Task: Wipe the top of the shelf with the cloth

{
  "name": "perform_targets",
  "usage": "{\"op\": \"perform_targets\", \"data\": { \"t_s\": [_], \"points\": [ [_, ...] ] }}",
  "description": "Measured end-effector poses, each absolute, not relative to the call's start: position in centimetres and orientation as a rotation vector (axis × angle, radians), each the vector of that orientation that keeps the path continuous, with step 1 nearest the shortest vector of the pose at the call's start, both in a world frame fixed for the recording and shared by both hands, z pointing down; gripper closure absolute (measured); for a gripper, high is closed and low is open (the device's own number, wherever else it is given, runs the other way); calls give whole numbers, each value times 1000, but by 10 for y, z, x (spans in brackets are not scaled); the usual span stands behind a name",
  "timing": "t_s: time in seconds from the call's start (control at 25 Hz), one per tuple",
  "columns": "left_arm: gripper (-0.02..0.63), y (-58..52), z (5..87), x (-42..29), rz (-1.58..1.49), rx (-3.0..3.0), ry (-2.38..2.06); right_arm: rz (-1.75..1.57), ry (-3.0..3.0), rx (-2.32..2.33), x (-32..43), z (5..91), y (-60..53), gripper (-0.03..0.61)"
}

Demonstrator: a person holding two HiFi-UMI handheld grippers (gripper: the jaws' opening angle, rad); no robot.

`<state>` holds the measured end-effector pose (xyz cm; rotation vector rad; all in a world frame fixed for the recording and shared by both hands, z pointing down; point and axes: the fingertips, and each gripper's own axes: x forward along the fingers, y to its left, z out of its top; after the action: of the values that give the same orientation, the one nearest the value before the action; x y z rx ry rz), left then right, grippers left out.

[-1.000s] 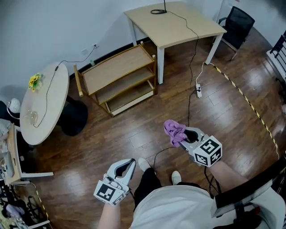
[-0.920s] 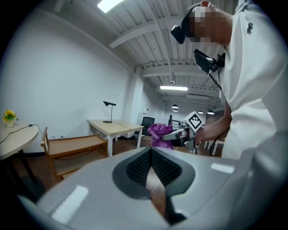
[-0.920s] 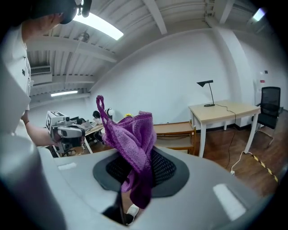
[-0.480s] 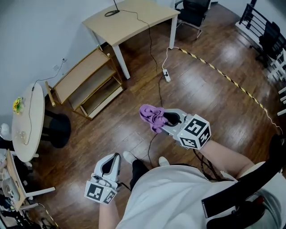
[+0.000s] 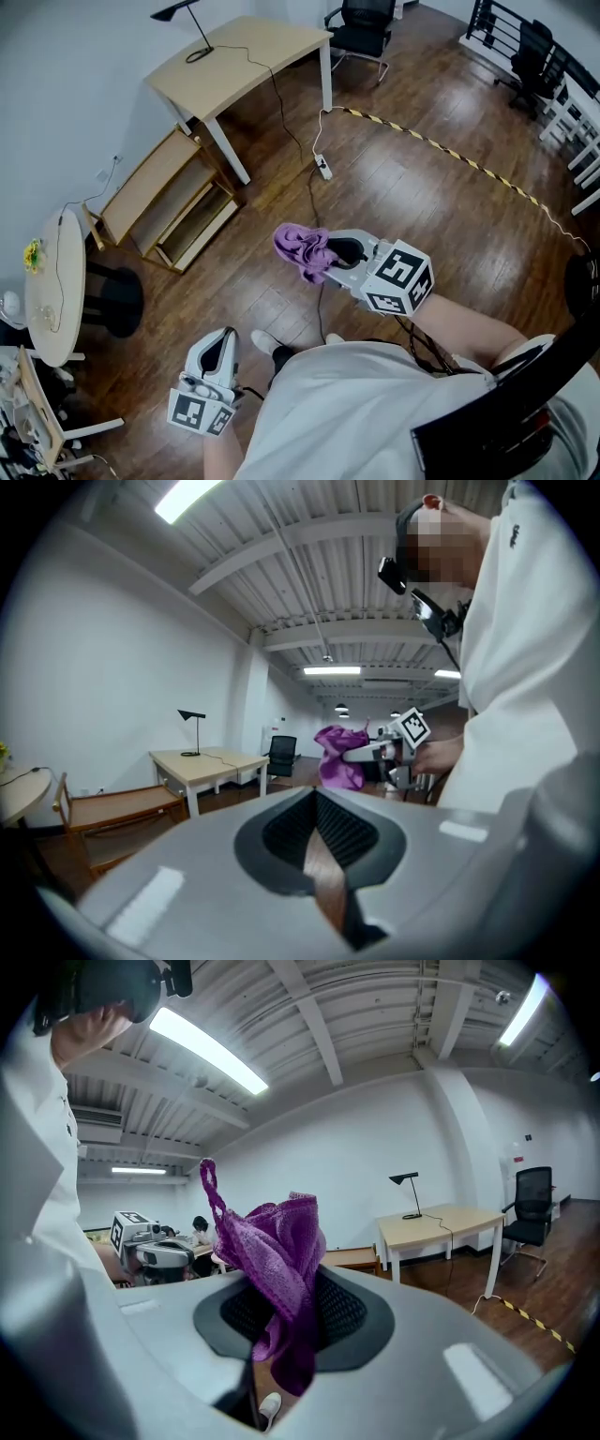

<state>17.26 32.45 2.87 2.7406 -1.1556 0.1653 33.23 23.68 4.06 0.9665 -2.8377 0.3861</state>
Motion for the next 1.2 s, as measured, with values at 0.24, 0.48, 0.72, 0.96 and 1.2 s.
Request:
{"op": "perform_targets", "data": {
  "t_s": [0.24,0.48,0.72,0.96,1.2],
  "points": [
    [595,344,32,184,175,2747,-1146,362,-2861,962,340,37,260,474],
    [595,354,36,186,195,2731,-1158,362,-2870,950,342,38,268,474],
    [595,360,39,181,207,2710,-1188,370,-2862,935,341,44,273,474],
    [595,361,48,191,207,2685,-1168,415,-2836,939,350,57,269,474],
    [595,360,55,205,219,2687,-1124,433,-2811,957,359,67,268,474]
  ]
}}
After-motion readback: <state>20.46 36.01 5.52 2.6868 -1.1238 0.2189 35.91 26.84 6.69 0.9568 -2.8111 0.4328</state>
